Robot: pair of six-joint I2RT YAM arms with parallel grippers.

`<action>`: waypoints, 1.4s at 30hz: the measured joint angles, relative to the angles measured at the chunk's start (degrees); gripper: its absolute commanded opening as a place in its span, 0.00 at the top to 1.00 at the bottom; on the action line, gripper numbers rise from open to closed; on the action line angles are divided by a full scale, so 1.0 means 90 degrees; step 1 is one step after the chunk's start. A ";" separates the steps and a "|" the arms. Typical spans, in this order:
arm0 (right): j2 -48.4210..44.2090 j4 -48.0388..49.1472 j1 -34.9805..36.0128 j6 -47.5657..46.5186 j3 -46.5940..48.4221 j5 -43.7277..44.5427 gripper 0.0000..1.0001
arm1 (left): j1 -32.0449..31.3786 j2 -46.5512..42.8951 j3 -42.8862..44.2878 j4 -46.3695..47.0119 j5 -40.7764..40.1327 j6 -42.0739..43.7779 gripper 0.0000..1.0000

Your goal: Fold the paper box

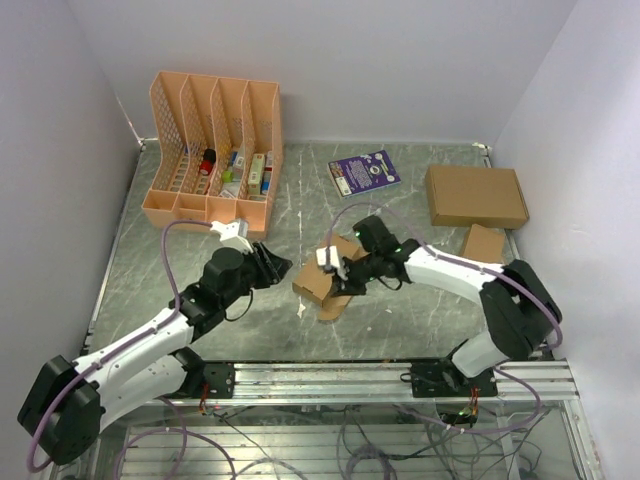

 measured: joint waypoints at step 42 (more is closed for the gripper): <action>-0.0180 0.1579 0.0782 -0.0367 -0.0954 0.1739 1.00 | 0.0359 0.3973 0.1491 0.0653 0.1919 0.1226 0.53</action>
